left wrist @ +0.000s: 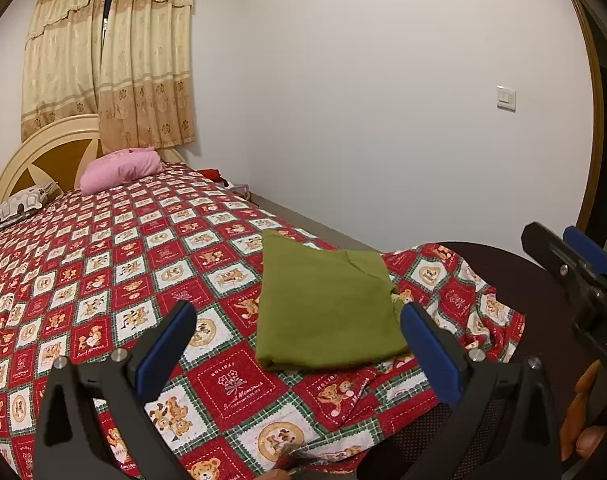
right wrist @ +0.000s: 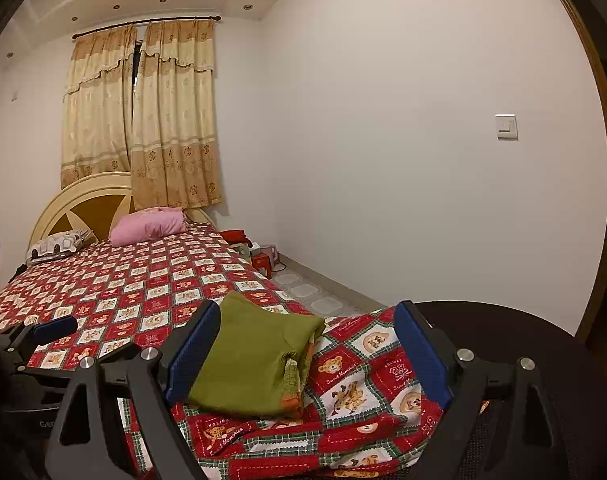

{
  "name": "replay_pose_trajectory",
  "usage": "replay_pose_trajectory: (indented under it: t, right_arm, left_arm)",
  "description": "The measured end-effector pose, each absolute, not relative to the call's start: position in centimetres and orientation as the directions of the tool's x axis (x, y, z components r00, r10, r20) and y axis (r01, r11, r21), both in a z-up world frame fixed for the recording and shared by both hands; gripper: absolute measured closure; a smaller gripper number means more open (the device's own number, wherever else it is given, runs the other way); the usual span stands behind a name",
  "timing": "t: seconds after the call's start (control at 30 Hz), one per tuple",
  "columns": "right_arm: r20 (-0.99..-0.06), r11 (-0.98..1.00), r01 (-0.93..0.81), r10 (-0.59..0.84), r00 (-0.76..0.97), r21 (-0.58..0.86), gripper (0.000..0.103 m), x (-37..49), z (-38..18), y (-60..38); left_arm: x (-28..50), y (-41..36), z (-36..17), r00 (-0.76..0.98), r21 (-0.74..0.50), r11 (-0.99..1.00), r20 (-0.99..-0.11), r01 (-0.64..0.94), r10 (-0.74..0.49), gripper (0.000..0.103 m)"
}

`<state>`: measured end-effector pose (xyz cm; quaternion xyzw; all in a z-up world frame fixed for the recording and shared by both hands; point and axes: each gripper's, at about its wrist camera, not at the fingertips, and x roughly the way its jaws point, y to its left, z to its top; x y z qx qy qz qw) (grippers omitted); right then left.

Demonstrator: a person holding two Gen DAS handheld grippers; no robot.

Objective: Fold small clothes

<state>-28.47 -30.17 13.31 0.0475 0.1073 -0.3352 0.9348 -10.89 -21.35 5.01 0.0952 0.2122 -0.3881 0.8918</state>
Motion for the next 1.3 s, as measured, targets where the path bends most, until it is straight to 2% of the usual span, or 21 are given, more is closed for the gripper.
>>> replay_pose_trajectory:
  t: [0.97,1.3]
  right_arm:
    - [-0.227,0.775,0.632,-0.615,0.755,0.004,0.014,-28.43,13.37,-29.91]
    - [-0.245,0.779,0.627,-0.608,0.755,-0.001,0.014,-28.01,13.04,-30.19]
  left_arm:
    - [-10.66,-21.75,4.7,0.634,0.024,0.705,-0.461,0.709,-0.621,0.0]
    - [-10.59,-21.63,4.59,0.657,0.035,0.718,-0.437,0.695,-0.614,0.0]
